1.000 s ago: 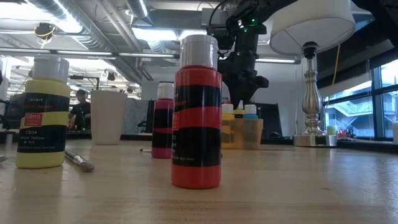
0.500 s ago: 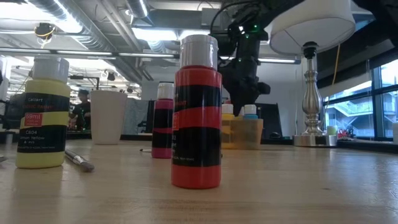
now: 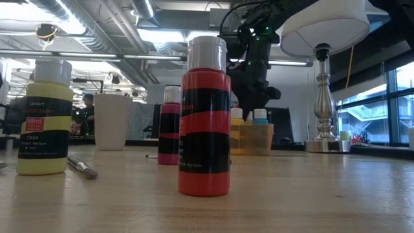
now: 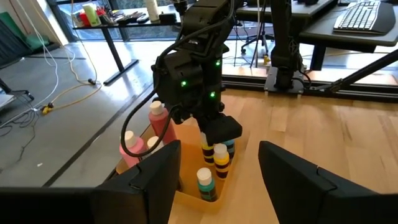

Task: Pick & Place Paint Supplies
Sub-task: Put the top small light yellow paint bottle into the orange bin

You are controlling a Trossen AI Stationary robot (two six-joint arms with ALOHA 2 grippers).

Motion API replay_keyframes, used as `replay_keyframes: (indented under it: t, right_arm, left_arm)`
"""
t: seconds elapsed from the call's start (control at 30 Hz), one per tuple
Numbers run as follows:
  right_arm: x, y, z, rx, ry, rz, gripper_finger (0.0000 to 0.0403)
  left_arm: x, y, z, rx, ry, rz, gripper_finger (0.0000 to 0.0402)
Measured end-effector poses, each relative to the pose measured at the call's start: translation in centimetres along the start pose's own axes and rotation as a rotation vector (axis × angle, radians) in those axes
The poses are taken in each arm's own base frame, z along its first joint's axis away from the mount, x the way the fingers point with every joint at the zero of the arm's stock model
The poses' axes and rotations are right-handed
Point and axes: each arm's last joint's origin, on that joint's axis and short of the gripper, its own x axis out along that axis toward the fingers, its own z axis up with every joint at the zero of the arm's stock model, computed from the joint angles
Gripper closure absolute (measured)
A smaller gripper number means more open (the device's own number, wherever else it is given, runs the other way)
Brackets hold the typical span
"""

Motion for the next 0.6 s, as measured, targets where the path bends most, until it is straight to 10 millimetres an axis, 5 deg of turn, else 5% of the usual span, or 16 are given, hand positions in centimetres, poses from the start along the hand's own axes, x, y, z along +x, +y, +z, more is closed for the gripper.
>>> replay_keyframes:
  t: [0.6]
  right_arm:
    - [-0.7,1.1,-0.1,-0.034,-0.014,0.016,0.0161]
  left_arm:
    - [0.0,0.0,0.0,0.001,0.000,0.000,0.0189]
